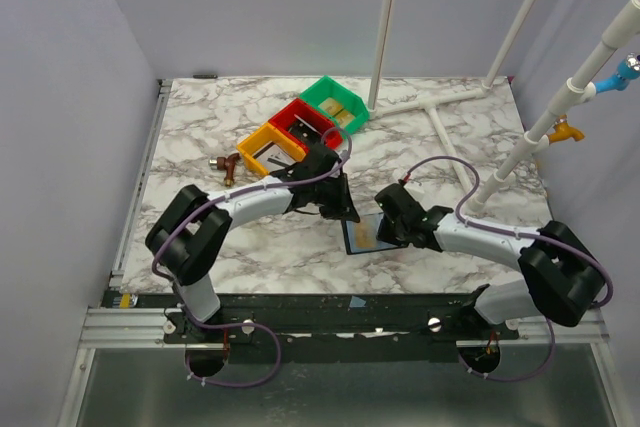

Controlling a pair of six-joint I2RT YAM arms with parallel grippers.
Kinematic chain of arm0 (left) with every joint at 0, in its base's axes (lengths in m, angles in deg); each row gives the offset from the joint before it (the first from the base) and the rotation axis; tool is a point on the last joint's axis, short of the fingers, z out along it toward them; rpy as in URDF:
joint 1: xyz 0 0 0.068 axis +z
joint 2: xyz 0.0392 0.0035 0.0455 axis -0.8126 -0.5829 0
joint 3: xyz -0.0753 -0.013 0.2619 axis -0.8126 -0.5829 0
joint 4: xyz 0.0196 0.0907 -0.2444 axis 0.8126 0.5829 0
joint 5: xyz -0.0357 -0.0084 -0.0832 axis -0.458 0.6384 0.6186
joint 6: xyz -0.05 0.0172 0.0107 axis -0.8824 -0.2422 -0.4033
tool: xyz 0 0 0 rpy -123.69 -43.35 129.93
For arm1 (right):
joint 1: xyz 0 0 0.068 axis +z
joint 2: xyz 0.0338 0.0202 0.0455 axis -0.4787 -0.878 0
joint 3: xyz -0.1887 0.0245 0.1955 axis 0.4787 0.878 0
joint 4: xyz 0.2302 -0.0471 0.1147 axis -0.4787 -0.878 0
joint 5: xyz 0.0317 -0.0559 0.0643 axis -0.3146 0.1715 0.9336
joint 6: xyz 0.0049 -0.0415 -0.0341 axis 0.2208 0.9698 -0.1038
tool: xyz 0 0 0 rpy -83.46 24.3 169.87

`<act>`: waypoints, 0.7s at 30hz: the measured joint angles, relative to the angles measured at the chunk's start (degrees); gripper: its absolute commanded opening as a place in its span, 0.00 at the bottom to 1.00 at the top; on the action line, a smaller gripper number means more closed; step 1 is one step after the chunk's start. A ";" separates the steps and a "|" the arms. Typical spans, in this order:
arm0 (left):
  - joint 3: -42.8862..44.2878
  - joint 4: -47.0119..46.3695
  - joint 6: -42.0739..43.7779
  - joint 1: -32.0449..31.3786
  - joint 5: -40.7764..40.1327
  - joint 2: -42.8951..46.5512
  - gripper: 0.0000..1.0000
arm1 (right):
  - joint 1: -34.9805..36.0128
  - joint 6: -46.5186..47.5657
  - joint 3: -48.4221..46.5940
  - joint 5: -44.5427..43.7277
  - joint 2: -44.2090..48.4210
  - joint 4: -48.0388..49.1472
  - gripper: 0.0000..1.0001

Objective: Take the credit cards out of the card holder
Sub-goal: Remove the credit card from the card holder.

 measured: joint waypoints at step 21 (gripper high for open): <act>4.68 -1.51 -1.55 -1.84 0.07 -12.72 0.00 | -0.57 0.39 0.48 1.42 3.04 -0.52 0.01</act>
